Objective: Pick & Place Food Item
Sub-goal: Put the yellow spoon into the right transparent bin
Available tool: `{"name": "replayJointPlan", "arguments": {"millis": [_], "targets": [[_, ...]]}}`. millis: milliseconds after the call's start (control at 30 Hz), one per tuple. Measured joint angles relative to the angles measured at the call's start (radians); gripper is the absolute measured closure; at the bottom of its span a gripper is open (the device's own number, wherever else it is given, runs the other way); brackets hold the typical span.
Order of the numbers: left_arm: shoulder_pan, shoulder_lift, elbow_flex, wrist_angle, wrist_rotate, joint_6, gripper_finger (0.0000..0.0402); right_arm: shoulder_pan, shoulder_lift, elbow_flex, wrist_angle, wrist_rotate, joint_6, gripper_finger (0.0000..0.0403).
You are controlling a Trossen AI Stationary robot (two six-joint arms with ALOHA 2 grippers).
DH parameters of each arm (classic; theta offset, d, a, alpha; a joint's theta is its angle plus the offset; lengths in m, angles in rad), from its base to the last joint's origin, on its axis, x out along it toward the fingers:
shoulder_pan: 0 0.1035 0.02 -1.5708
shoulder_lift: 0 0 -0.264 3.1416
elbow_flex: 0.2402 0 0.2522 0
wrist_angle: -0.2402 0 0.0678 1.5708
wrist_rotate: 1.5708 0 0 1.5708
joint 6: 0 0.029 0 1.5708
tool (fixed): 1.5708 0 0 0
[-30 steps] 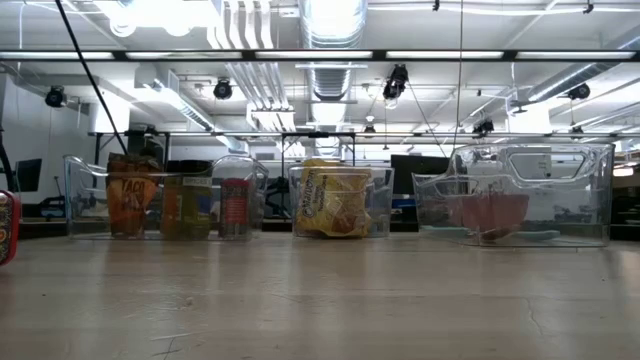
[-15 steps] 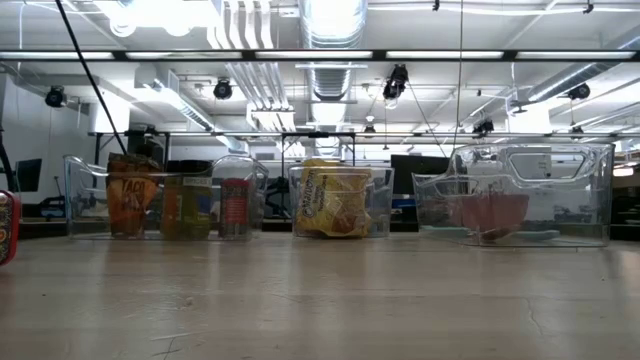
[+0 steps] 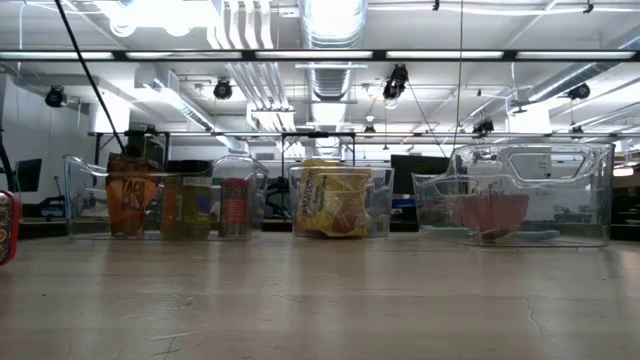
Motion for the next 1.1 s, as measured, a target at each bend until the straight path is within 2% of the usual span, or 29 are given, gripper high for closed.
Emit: {"name": "replayJointPlan", "arguments": {"millis": [233,333,433,600,667,700,1100], "targets": [[-0.002,0.0,0.0,0.011,0.011,-0.002,0.0401,-0.001,0.02,0.032,-0.057,0.002,-0.004,0.0196],[-0.002,0.0,0.0,0.01,0.011,-0.003,0.0401,-0.003,0.02,0.027,-0.059,0.003,-0.004,0.021],[-0.003,0.0,0.0,0.011,0.015,-0.002,0.0401,-0.003,0.016,0.025,-0.058,0.003,-0.02,0.0247],[-0.003,0.0,0.0,0.009,0.015,-0.002,0.0401,-0.002,0.013,0.026,-0.057,-0.001,-0.033,0.0332],[-0.003,0.0,-0.001,0.009,0.028,0.0,0.0401,-0.002,0.013,0.025,-0.06,-0.028,-0.043,0.0369],[-0.003,0.0,-0.001,0.01,0.029,0.001,0.0401,-0.005,0.012,0.025,-0.057,-0.054,-0.046,0.0375],[-0.004,-0.001,-0.001,0.001,0.033,-0.031,0.0401,-0.005,0.008,0.028,-0.08,-0.074,-0.013,0.0375]]}}
